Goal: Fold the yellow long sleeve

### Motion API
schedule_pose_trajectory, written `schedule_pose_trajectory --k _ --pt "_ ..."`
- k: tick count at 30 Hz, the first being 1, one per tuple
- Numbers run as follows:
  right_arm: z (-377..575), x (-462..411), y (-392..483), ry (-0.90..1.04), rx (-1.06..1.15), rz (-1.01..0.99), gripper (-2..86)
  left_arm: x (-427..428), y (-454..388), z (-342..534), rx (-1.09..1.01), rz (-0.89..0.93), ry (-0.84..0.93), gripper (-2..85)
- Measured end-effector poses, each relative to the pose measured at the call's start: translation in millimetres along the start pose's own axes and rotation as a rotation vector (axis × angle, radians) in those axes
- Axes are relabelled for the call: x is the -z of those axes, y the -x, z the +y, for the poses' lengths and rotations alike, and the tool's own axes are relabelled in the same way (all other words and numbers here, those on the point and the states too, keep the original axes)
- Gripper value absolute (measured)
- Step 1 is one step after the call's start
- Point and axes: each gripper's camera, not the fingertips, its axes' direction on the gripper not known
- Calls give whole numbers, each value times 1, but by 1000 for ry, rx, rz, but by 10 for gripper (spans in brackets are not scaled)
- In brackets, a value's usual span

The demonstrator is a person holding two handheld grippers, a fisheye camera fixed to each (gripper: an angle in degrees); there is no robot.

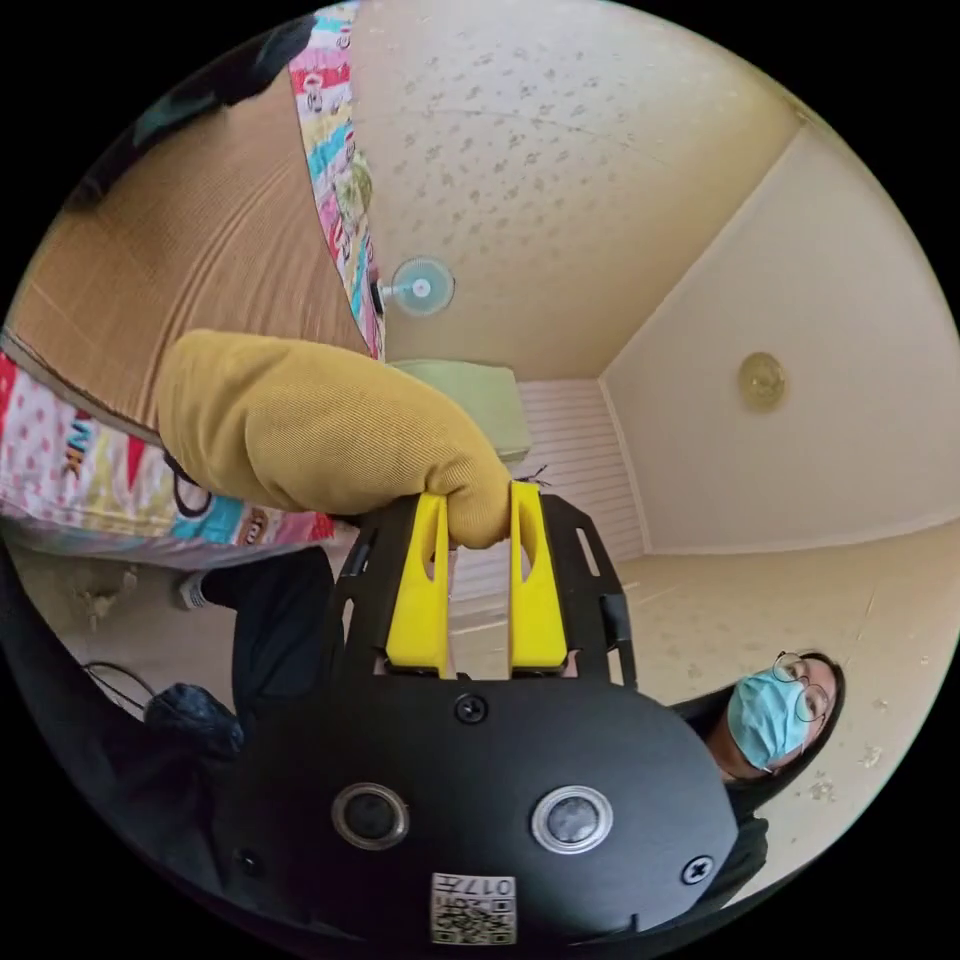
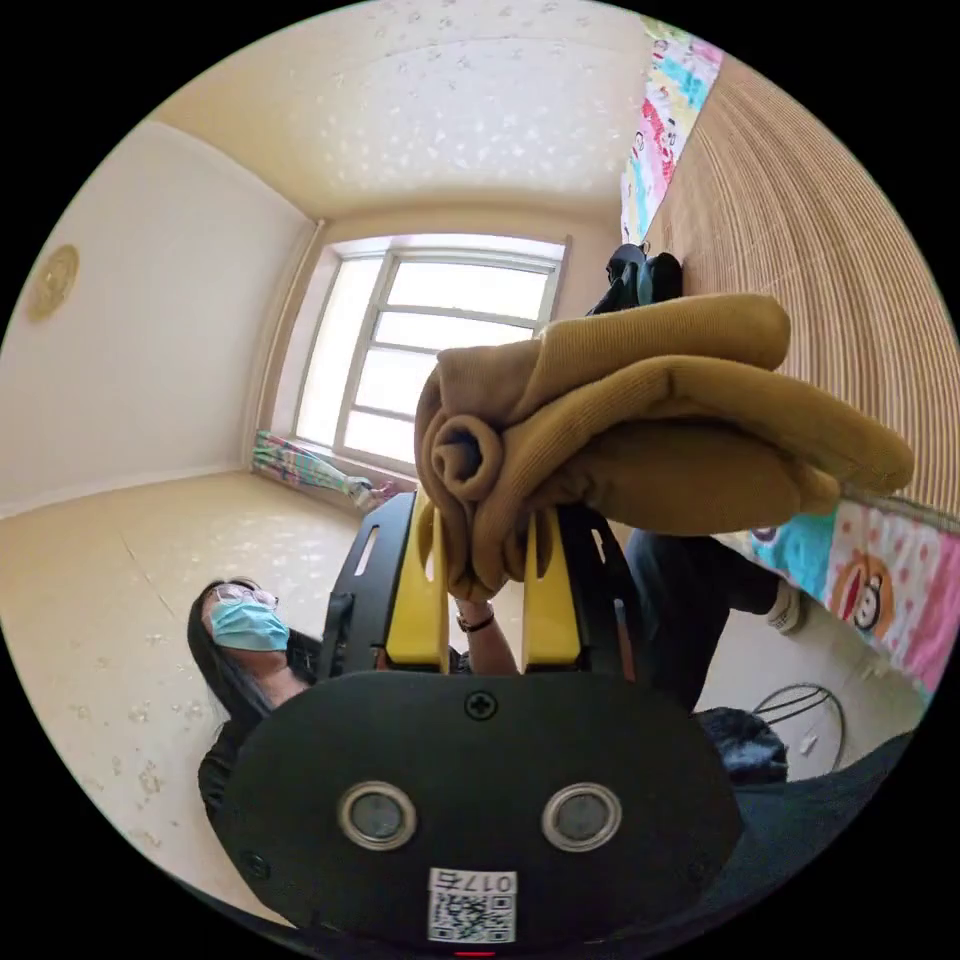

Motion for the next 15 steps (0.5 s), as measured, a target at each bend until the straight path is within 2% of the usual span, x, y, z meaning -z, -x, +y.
schedule_pose_trajectory --k 3,6,10,13,15 --pt "-59 -70 34 88 128 104 111 47 -37 -20 -95 -24 -107 95" --pt "-113 -145 90 130 342 127 112 88 -106 -53 -289 -33 -160 95" --pt "-170 -241 155 97 616 133 117 137 -207 -98 -566 -207 -216 96" --pt "-205 -302 154 92 681 261 122 170 -223 -129 -571 -409 -274 100" --pt "-226 -334 123 104 595 352 124 186 -200 -143 -483 -550 -321 104"
